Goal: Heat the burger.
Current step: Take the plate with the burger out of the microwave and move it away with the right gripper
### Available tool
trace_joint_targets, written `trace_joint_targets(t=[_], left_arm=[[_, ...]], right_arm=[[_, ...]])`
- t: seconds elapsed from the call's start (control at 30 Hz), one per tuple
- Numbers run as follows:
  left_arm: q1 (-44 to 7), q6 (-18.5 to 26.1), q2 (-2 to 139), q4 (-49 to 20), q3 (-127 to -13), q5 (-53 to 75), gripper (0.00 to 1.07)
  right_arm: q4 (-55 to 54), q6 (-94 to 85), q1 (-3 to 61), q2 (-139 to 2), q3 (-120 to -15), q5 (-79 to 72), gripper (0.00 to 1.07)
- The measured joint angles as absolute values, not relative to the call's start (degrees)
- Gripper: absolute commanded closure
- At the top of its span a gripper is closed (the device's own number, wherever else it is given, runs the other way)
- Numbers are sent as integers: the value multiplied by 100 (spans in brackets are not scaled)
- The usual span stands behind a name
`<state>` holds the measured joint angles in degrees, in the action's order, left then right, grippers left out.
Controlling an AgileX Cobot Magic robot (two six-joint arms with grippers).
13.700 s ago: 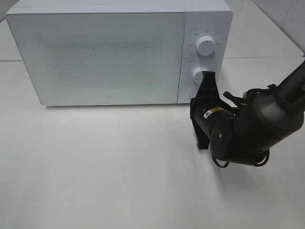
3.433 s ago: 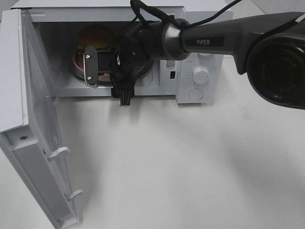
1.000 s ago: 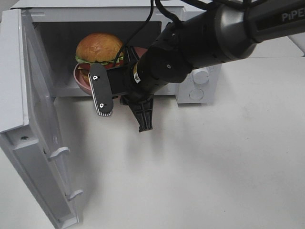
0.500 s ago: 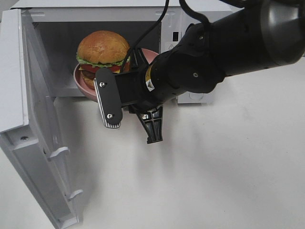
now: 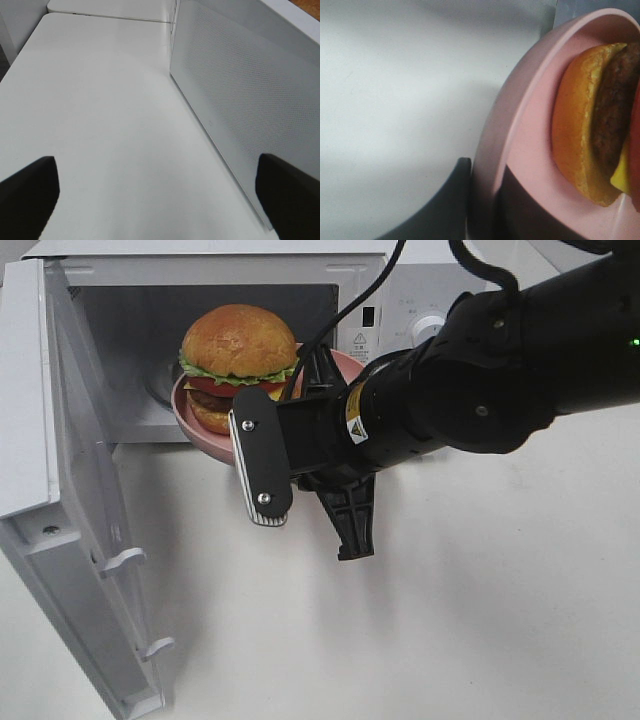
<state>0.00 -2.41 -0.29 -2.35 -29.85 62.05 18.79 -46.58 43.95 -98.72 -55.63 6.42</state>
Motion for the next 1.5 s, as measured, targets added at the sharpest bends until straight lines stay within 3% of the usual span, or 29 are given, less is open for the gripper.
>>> trace_joint_targets(t=[1.5], left_arm=[[0,-241,-29,-235,-2985,6205,7]], right_arm=[[1948,-4658,4395,-7036,-3226,991,107]])
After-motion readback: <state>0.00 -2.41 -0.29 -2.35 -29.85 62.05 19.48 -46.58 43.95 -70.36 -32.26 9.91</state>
